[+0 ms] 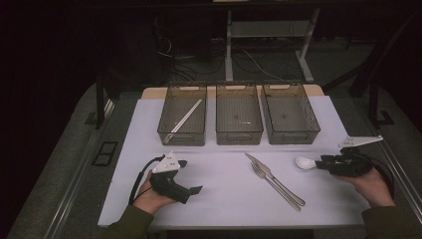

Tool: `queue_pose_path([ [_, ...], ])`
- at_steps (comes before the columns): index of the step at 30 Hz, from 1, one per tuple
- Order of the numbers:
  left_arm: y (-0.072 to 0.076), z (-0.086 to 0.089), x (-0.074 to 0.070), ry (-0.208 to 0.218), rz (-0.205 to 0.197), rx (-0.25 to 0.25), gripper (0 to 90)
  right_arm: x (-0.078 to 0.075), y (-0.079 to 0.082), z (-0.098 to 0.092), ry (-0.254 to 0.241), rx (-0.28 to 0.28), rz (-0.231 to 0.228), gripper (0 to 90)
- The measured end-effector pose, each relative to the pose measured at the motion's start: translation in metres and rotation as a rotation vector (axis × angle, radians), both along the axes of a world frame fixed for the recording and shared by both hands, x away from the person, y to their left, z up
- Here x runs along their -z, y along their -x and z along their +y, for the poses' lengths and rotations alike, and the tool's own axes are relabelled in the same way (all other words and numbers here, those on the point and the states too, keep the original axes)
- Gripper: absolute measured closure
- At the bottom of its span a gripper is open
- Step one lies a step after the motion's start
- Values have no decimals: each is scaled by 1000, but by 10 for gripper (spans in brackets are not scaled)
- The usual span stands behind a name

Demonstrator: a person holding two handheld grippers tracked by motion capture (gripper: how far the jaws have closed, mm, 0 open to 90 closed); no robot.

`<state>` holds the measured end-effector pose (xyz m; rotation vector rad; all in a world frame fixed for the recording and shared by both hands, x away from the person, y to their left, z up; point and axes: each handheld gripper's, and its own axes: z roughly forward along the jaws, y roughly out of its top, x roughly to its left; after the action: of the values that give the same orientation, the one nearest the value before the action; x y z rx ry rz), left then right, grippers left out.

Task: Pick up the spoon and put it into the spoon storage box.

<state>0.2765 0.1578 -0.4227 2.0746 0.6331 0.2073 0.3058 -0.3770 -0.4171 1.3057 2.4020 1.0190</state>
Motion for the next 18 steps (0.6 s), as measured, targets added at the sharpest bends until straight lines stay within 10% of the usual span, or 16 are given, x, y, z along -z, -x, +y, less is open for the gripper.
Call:
queue_pose_path([
  [18, -1, 1, 1, 3, 10, 4, 0, 12, -34, 10, 7, -112, 41, 441],
])
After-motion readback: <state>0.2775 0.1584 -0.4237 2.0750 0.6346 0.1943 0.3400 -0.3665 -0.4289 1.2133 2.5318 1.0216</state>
